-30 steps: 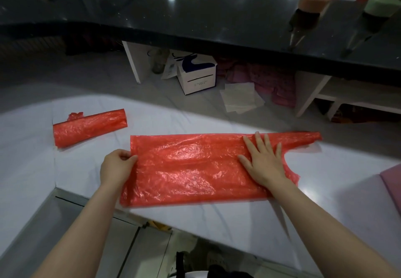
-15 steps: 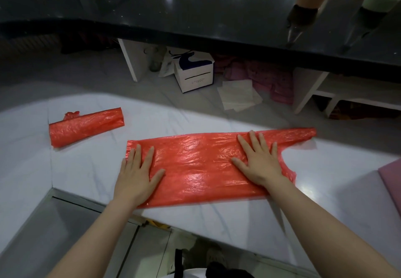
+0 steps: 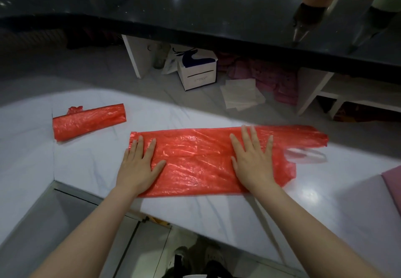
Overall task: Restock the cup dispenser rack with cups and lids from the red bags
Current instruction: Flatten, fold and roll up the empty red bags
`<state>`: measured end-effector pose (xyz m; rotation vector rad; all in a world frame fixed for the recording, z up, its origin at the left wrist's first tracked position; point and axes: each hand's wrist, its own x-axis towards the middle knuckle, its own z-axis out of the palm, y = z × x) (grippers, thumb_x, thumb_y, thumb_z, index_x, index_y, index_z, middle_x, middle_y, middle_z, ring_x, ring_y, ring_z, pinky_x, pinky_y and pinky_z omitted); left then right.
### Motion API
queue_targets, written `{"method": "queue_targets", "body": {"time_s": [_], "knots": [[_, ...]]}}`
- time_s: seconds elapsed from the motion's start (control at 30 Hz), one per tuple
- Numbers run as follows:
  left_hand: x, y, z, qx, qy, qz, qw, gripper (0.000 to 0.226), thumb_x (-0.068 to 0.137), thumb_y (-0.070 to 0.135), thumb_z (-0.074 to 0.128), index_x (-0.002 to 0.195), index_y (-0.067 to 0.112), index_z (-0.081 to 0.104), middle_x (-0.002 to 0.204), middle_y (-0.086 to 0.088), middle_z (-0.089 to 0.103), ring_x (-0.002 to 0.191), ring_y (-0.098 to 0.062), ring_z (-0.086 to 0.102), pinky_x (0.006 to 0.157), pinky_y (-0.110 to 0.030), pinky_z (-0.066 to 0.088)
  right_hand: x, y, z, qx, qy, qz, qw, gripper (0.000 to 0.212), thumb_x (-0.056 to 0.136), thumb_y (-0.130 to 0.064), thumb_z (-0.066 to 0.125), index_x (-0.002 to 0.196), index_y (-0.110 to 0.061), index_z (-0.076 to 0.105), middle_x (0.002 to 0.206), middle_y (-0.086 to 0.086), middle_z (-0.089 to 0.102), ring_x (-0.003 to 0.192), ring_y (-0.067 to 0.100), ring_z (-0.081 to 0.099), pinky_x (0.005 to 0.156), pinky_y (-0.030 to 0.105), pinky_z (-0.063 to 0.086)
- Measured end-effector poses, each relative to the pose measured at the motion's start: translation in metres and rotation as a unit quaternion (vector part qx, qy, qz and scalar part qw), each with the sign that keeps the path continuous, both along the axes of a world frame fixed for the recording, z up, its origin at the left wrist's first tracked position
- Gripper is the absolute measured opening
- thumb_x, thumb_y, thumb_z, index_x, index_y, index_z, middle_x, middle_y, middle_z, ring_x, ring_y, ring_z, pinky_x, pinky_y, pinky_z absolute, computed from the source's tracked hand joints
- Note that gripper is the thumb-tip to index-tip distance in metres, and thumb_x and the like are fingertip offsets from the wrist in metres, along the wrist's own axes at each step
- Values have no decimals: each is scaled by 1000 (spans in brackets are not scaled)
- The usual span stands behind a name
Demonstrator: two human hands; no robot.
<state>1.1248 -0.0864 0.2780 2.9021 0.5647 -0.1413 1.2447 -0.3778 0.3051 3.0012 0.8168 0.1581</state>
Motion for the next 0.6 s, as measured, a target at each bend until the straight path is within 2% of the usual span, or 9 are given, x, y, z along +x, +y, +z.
{"method": "queue_targets", "body": {"time_s": [0.1,0.17,0.27,0.37,0.5,0.6], "knots": [[-1,0,1,1,0,-3,1000,84,81,77,8,150,33,-11,159,-8,-13,147,-22,-11,118,-39,-6,-9,-6,-2,18,0,15,1000,57,95,-47,42,147,-25,36,161,7,13,149,25,4,108,57,-21],[-2,1,1,8,6,-7,1000,84,81,79,5,149,33,-12,159,-7,-15,146,-21,-13,118,-39,-6,-1,-21,-4,-18,28,-11,999,62,95,-57,26,150,-29,28,162,3,8,149,21,-3,104,57,-26],[-4,6,2,10,16,-16,1000,87,76,77,5,148,34,-14,159,-5,-17,146,-19,-15,118,-37,-8,22,-51,-10,-46,64,-70,994,69,89,-66,9,151,-35,17,162,-1,4,148,19,-6,105,63,-19],[-8,10,2,12,18,-18,1000,87,76,78,4,148,34,-15,159,-4,-17,146,-18,-14,117,-36,-8,41,-82,-11,-14,93,-138,986,73,85,-71,6,151,-39,13,162,1,6,148,22,-2,110,66,-6],[-7,9,-1,19,9,-11,1000,88,74,79,3,149,34,-11,159,-5,-14,147,-19,-12,118,-37,-5,52,-97,-7,2,125,-177,976,74,85,-73,10,151,-39,11,162,3,3,148,26,-6,112,64,-3],[-7,7,-1,18,-3,-6,1000,89,75,78,3,150,33,-9,160,-6,-13,147,-20,-11,118,-39,-4,44,-86,10,29,84,-165,982,71,90,-66,16,152,-31,19,161,6,9,148,27,-4,113,62,-1]]}}
